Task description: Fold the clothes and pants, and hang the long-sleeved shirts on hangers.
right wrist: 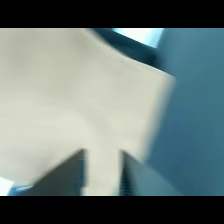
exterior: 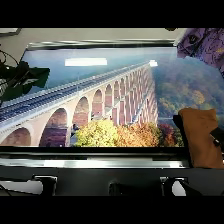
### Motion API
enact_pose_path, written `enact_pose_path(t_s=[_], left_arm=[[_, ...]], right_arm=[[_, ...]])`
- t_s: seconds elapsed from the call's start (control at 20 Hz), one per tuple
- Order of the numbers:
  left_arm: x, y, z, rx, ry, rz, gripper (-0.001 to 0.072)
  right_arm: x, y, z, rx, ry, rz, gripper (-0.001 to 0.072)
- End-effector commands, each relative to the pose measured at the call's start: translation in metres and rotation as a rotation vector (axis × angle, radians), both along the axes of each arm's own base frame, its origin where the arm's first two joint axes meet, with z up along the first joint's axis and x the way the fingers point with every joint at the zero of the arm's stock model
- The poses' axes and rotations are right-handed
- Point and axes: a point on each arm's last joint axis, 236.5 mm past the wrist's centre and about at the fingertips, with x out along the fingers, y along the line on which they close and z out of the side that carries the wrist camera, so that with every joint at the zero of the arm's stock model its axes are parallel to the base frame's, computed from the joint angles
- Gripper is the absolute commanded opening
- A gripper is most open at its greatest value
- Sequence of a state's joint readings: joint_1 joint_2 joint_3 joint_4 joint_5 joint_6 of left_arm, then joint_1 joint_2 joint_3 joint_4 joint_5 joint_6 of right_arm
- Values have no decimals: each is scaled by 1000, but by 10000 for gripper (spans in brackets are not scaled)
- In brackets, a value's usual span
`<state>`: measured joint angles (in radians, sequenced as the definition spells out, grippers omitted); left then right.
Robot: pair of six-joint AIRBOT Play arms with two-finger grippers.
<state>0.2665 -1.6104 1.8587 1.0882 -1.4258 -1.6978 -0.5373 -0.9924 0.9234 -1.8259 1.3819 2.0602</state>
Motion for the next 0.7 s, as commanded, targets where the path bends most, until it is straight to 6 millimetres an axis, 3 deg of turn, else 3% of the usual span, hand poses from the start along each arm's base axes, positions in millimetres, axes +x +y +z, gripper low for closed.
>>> enact_pose_path(t_s=[0.0,0.1,0.3,0.5,0.65], left_arm=[[0,-2,-1,16,-6,-22,20],[-1,-8,-3,91,-22,-97,20],[-16,-33,-6,264,-35,-243,19],[-46,-46,-19,322,-91,-255,19],[-66,-37,-16,377,-144,-225,19]], right_arm=[[117,55,33,148,-443,306,104],[147,102,40,170,-499,511,28],[173,229,23,213,-457,967,28],[162,349,0,272,-433,1273,28],[143,402,-10,297,-418,1412,28]])
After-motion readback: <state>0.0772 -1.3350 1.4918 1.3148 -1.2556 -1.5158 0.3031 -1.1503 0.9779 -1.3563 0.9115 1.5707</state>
